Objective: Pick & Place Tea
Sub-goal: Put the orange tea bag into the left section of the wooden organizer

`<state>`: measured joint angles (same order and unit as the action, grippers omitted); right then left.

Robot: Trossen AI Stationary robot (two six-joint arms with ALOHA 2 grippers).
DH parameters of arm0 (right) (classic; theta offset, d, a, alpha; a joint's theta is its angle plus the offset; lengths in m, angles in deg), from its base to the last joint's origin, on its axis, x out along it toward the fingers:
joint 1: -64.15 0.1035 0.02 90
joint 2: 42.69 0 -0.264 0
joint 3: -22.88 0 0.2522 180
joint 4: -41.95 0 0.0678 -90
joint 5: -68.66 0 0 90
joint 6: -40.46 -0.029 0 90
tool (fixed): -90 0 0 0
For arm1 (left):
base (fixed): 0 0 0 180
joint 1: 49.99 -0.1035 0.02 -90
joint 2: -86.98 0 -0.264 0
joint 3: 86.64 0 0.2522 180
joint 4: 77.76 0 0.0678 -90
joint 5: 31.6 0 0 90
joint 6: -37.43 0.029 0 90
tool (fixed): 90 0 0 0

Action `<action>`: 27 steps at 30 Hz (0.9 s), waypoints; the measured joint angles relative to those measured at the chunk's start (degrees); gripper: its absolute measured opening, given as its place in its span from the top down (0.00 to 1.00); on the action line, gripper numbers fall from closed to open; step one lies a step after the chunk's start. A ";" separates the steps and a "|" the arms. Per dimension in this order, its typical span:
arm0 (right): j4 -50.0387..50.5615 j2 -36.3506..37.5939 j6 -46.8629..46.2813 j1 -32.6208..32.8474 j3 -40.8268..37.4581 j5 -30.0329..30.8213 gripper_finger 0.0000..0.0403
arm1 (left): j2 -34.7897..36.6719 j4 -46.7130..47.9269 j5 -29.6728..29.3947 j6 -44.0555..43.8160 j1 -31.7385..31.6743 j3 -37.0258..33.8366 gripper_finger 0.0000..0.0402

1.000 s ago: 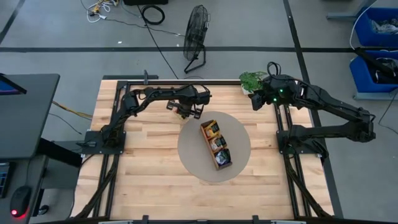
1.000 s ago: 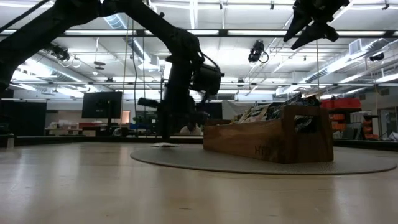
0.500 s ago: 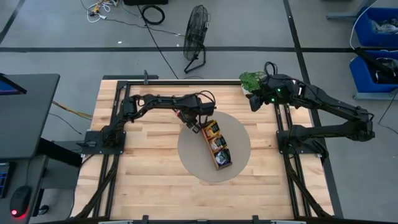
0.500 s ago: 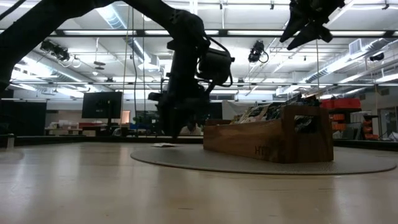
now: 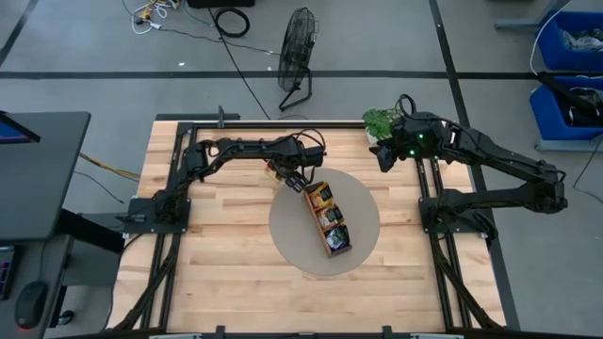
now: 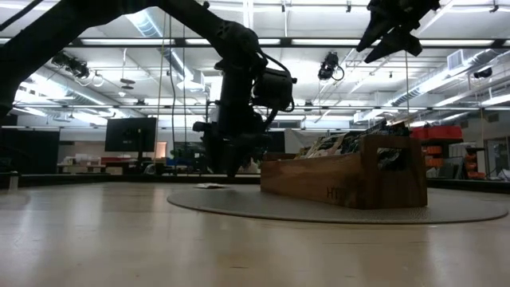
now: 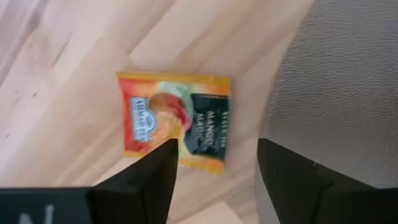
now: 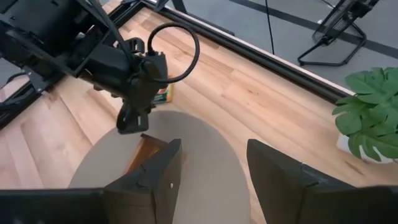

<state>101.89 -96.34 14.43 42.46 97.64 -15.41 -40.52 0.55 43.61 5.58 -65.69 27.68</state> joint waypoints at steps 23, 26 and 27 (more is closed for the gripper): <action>-1.20 0.02 -0.47 0.00 0.00 -0.70 0.53 | -0.22 -3.59 4.88 0.43 -1.22 -4.41 0.80; -1.20 0.02 -0.47 -0.01 0.00 -0.72 0.53 | -0.26 -0.59 3.74 1.22 -1.76 -3.47 0.86; -1.20 0.02 -0.47 -0.02 0.00 -0.77 0.53 | -0.28 0.29 3.03 1.35 -1.77 -3.13 0.87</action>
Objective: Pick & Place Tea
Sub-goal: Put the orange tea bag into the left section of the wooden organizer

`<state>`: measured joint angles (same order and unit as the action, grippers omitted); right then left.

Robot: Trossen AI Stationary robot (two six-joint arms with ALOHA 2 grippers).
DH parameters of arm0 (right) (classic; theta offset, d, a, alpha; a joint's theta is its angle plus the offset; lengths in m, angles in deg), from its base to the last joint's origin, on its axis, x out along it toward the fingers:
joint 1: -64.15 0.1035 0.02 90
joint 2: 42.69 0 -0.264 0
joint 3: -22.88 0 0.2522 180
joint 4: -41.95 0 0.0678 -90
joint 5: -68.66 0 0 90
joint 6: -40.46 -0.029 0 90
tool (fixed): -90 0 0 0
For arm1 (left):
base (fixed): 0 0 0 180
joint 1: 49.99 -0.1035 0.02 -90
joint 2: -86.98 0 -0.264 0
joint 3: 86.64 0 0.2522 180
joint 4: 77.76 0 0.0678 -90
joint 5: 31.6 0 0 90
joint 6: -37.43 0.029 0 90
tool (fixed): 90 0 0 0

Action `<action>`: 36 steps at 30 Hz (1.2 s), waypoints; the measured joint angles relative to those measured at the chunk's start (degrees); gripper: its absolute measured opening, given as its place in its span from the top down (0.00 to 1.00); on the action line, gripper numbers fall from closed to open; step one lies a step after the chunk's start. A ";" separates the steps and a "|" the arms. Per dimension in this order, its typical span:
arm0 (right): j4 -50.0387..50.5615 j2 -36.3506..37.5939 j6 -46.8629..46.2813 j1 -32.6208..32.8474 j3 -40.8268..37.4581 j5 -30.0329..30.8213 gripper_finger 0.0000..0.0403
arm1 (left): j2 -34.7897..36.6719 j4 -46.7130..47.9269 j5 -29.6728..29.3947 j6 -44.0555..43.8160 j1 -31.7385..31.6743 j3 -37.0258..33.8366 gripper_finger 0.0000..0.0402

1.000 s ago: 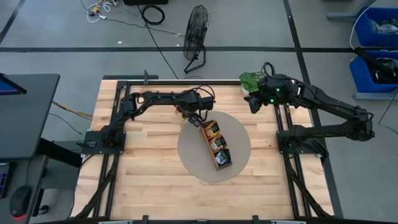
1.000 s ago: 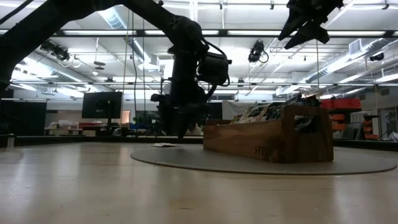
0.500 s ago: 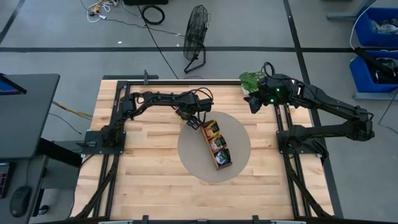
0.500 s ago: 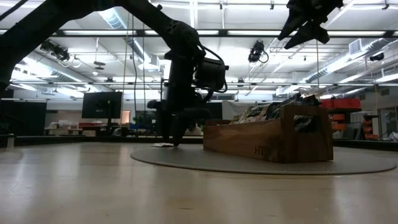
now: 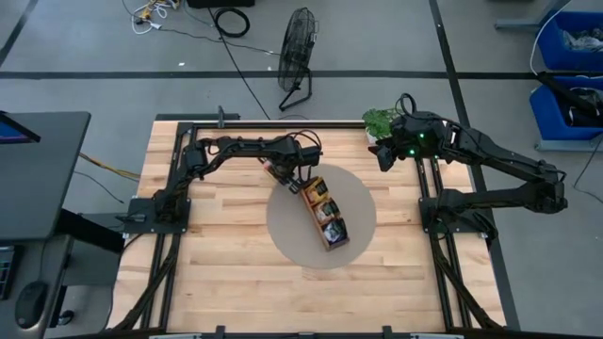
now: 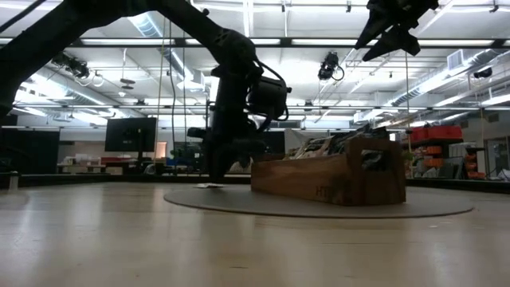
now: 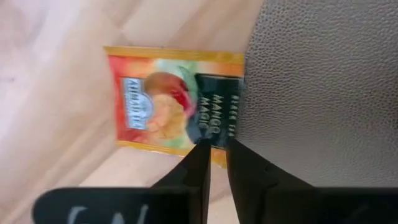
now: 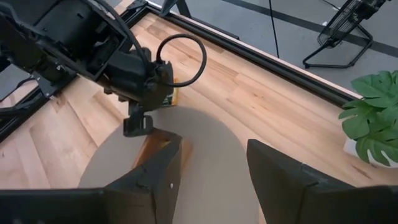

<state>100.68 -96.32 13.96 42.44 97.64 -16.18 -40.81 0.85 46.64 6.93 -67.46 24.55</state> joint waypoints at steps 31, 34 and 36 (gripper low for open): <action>-0.35 -0.66 0.52 0.00 0.00 -3.31 0.53 | 1.20 -0.82 -0.52 6.11 -1.09 -3.35 0.45; -0.35 -0.68 0.52 0.00 0.00 -3.29 0.53 | 1.16 -0.84 -0.20 6.14 -1.23 -3.37 0.49; -0.35 -0.67 0.49 0.00 0.00 -3.27 0.53 | 1.16 -1.00 -0.30 5.89 -0.70 -3.37 0.51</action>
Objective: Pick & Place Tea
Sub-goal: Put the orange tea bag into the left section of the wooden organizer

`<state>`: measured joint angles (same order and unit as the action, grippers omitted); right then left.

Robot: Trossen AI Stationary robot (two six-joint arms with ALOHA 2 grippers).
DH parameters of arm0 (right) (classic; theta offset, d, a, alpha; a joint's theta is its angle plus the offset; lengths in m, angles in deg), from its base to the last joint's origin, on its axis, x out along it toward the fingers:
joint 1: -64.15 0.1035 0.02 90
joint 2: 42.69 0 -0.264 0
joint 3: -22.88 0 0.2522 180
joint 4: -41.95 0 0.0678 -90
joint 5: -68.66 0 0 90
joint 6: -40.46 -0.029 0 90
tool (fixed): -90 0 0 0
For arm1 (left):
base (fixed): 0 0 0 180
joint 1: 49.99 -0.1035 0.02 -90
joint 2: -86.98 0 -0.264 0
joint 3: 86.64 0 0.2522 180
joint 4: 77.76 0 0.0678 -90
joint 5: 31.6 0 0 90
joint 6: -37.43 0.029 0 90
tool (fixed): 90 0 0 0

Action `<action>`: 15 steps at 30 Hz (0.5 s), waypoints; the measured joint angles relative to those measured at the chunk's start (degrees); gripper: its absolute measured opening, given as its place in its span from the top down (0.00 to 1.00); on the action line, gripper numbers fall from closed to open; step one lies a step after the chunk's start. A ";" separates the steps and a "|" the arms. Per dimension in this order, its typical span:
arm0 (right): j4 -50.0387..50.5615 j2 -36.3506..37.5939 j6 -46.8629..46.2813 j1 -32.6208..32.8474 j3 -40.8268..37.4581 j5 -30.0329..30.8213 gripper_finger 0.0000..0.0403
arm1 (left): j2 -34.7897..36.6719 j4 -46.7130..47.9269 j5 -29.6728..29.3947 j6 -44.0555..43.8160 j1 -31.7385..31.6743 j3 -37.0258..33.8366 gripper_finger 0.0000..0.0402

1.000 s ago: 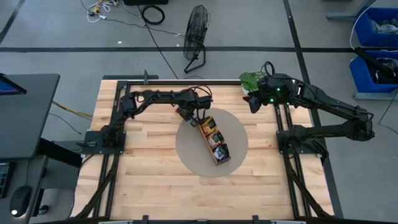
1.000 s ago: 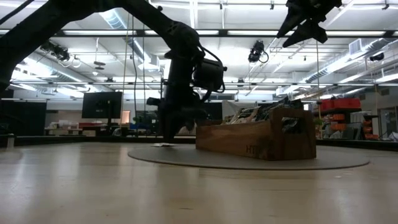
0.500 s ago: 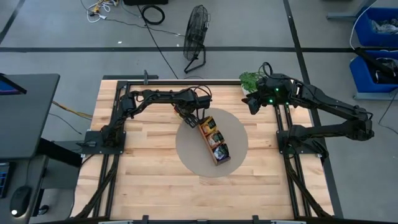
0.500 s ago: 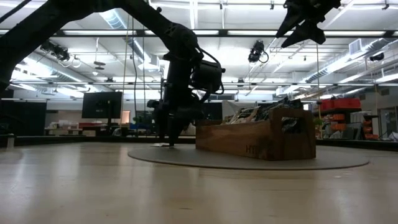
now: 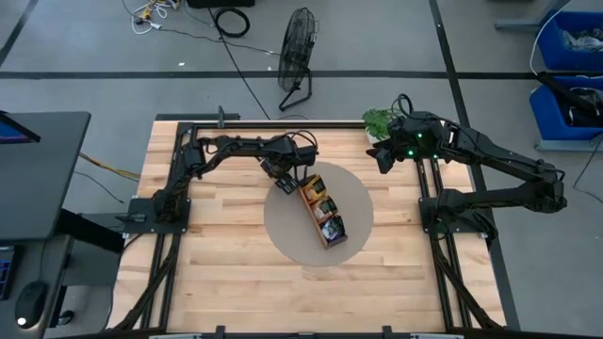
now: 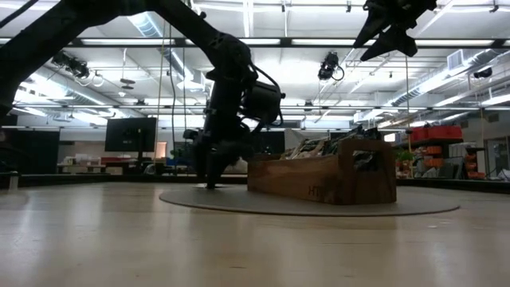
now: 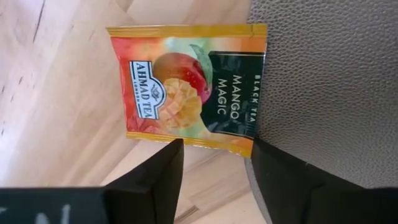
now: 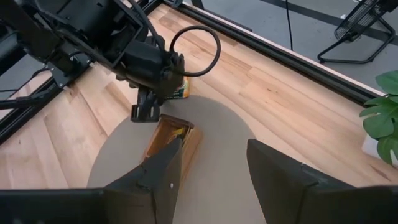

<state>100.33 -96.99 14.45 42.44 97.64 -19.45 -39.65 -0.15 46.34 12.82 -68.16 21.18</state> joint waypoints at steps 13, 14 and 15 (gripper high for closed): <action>-0.02 -0.26 -0.03 0.02 0.00 0.17 0.53 | -0.03 -2.40 0.69 -4.09 7.10 0.16 0.51; -0.02 -0.43 -0.03 0.00 0.00 0.15 0.53 | -0.12 -1.71 0.90 -3.74 7.55 0.65 0.51; -0.02 -0.64 -0.03 0.00 0.00 0.15 0.53 | -0.25 -1.03 0.47 -3.47 7.94 1.18 0.50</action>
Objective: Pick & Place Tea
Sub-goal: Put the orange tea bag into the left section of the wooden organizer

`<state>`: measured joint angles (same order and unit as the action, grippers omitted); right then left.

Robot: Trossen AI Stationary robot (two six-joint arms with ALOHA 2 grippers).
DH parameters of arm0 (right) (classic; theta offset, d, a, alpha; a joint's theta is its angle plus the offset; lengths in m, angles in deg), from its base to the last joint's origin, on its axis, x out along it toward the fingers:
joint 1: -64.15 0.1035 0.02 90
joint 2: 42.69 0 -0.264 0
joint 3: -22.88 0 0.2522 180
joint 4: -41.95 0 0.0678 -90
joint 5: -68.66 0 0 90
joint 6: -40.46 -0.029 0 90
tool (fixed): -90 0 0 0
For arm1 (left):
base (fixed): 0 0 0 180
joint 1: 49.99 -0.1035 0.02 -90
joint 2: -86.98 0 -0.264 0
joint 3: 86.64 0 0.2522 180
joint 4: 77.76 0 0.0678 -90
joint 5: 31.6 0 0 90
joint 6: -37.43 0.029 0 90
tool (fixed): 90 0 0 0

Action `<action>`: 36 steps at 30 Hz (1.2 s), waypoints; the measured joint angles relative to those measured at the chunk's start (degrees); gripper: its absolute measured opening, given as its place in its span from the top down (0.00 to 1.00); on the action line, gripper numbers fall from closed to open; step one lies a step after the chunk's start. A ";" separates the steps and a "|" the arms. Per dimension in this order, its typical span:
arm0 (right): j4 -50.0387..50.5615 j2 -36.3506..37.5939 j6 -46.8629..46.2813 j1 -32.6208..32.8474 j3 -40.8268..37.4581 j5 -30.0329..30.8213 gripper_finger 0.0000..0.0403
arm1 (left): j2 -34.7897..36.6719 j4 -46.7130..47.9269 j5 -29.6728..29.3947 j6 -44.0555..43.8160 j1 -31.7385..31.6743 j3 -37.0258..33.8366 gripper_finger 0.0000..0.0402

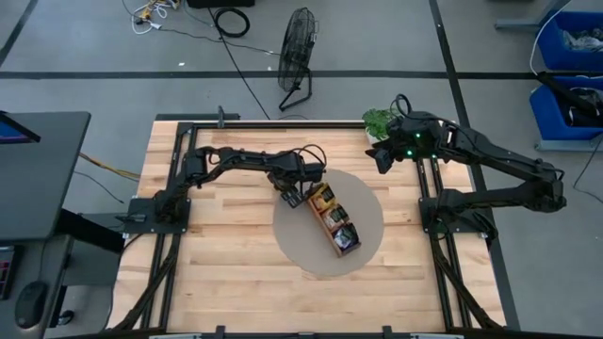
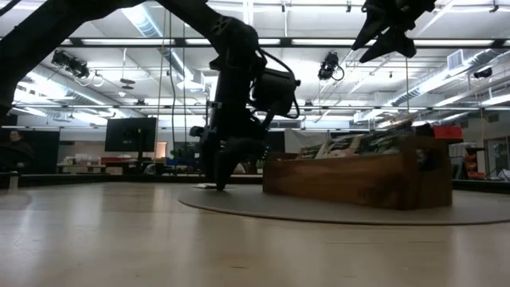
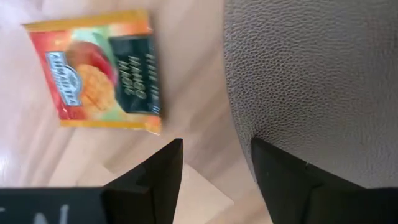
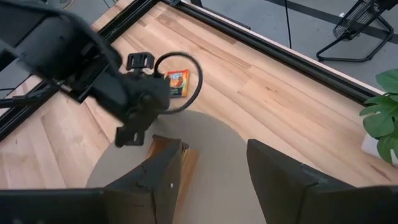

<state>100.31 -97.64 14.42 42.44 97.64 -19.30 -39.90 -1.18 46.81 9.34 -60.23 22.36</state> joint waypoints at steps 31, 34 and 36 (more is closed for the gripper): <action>1.50 -1.24 0.63 0.01 0.00 -4.61 0.53 | -0.26 -1.50 -0.77 4.67 -7.59 -1.19 0.50; 1.53 -1.22 0.63 0.01 0.00 -4.59 0.53 | -0.20 -1.91 -0.62 5.78 -7.88 -1.65 0.52; 1.51 -1.22 0.63 0.00 0.00 -4.59 0.53 | -0.23 -2.75 -0.43 7.61 -7.91 -1.77 0.56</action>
<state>101.82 -98.86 15.06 42.44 97.64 -23.89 -40.13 -3.93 46.38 16.95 -68.14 20.58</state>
